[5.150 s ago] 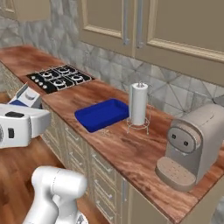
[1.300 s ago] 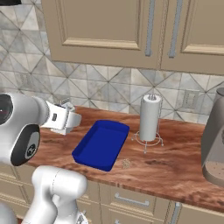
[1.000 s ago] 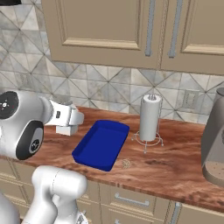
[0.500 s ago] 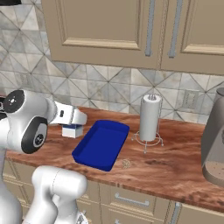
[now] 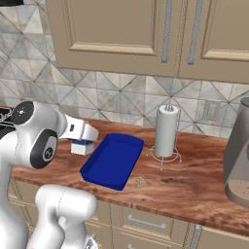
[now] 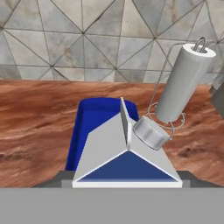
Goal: Take out the milk from the fridge and place it on the tray on the counter. Then take the sugar cube near the tray and place it in the tray.
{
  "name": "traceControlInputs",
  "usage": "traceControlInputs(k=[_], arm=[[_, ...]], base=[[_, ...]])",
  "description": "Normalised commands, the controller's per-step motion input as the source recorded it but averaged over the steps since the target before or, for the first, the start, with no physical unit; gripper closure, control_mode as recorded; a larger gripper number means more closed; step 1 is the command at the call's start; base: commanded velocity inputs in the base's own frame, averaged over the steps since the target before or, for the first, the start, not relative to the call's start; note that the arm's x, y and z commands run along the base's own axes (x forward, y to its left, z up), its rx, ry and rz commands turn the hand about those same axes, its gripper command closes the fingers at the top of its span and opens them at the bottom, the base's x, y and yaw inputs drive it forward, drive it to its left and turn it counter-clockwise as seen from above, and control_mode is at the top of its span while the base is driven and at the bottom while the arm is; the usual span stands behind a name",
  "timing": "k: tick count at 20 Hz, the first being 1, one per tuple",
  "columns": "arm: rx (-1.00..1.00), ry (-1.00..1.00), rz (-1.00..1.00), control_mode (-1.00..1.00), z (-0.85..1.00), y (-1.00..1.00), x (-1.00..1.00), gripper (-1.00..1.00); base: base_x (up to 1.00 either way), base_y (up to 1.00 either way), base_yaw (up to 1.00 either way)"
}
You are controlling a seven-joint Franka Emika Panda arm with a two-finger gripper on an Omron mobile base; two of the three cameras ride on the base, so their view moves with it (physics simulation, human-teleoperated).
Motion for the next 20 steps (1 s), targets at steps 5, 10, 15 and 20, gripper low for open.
traceControlInputs(k=[5, 10, 15, 20], arm=[[-0.03, -0.17, 0.0, -1.0, -0.71, -0.05, 0.38, 1.0], [-0.05, -0.13, 0.02, -1.0, -0.55, -0.11, 0.48, 1.0], [0.02, -0.15, 0.03, -1.0, -0.85, -0.19, 0.48, 1.0], [0.01, -0.15, 0.05, -1.0, -0.5, -0.19, 0.43, 1.0]], base=[[0.0, 0.0, 0.0], [0.0, 0.0, 0.0], [0.0, 0.0, 0.0], [0.0, 0.0, 0.0]])
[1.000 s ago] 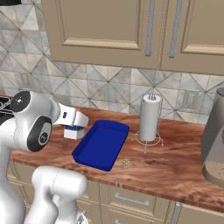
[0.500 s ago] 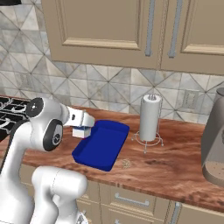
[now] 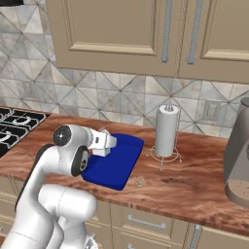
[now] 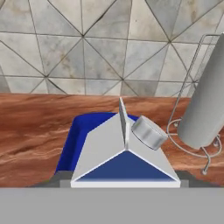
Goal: Take out the milk from the fridge and place it on the tray on the counter. Then take the sugar cube near the tray and place it in the tray.
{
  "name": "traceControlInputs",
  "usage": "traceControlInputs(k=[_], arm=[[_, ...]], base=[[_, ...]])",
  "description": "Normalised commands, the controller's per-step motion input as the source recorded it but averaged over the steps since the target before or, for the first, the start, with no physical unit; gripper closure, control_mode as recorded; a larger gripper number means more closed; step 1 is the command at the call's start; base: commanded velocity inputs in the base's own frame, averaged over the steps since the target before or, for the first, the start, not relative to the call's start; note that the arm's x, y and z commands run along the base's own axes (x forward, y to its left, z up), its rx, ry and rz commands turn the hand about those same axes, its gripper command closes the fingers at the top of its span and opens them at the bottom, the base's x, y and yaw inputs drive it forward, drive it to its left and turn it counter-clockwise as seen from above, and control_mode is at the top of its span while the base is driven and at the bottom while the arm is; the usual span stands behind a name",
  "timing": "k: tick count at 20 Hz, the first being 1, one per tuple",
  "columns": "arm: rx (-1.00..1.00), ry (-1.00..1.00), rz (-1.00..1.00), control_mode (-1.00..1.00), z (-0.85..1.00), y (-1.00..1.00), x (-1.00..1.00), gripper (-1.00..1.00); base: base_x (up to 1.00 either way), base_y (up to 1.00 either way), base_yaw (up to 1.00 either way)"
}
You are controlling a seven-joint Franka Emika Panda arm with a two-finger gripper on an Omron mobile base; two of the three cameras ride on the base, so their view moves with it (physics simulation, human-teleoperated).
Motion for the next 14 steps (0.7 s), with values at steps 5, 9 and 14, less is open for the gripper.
traceControlInputs(k=[5, 9, 14], arm=[[0.0, -0.14, 0.04, -1.0, -0.25, -0.01, 0.32, 1.0], [0.08, -0.04, 0.03, -1.0, -0.09, 0.0, 0.37, 1.0], [0.21, 0.0, 0.03, -1.0, -0.25, 0.0, 0.1, 1.0]], base=[[0.0, 0.0, 0.0], [0.0, 0.0, 0.0], [0.0, 0.0, 0.0]])
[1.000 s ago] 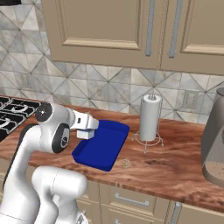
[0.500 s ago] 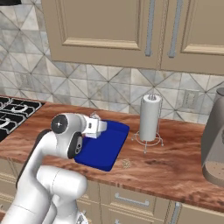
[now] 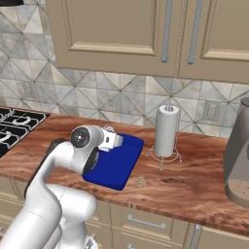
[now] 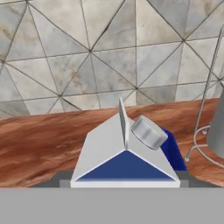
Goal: Take out the milk from the fridge and place it on the tray on the counter. Then take the sugar cube near the tray and place it in the tray.
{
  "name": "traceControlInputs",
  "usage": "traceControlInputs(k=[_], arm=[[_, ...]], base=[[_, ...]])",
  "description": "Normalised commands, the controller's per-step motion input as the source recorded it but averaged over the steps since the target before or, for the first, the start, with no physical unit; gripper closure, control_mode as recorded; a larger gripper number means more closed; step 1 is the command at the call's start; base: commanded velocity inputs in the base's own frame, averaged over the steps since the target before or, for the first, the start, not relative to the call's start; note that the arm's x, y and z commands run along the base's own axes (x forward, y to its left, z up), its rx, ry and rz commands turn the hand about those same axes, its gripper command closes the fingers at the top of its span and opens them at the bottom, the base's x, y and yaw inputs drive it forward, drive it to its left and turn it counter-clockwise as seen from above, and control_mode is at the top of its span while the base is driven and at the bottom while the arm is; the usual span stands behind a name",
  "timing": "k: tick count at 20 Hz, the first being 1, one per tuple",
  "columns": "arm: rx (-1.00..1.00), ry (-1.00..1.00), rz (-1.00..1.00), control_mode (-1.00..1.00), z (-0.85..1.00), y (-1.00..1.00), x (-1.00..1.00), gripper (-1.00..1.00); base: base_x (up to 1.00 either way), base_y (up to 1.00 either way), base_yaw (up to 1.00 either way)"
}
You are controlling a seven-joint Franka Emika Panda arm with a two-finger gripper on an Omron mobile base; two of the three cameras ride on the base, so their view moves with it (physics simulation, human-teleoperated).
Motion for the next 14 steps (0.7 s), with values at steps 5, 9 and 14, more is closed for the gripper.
traceControlInputs(k=[5, 9, 14], arm=[[0.08, 0.0, 0.01, -1.0, -0.35, 0.0, 0.0, 1.0], [-0.04, 0.0, 0.0, -1.0, -0.42, 0.0, 0.04, 1.0], [-0.16, -0.04, 0.0, -1.0, -0.36, 0.0, 0.0, 1.0]], base=[[0.0, 0.0, 0.0], [0.0, 0.0, 0.0], [0.0, 0.0, 0.0]])
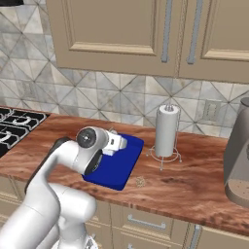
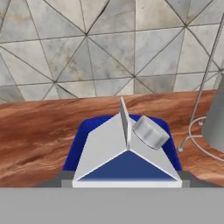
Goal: Take out the milk from the fridge and place it on the tray on the counter. Then take the sugar cube near the tray and place it in the tray.
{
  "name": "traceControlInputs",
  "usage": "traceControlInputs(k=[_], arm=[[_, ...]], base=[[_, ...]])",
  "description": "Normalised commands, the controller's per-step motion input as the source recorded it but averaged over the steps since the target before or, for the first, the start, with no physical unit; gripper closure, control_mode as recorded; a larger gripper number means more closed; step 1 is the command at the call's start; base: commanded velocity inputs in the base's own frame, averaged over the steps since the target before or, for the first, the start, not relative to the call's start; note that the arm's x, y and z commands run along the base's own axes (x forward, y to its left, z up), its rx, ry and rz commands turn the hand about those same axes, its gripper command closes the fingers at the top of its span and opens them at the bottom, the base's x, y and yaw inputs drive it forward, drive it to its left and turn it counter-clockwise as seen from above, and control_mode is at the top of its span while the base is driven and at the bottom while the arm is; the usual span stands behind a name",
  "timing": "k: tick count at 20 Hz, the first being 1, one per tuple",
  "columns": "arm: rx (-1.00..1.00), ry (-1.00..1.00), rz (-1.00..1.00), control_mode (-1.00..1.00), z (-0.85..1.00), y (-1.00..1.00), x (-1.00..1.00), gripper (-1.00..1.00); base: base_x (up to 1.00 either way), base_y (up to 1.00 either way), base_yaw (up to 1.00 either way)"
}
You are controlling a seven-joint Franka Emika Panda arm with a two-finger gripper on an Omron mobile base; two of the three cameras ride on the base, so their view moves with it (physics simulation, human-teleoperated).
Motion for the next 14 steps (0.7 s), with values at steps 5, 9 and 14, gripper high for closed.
traceControlInputs(k=[5, 9, 14], arm=[[-0.13, -0.08, 0.0, -1.0, -0.33, 0.0, 0.25, 1.0], [0.04, 0.05, 0.16, -1.0, -0.32, -0.08, 0.47, 1.0], [-0.01, 0.01, 0.31, -1.0, -0.02, -0.06, 0.01, 1.0]], base=[[0.0, 0.0, 0.0], [0.0, 0.0, 0.0], [0.0, 0.0, 0.0]])
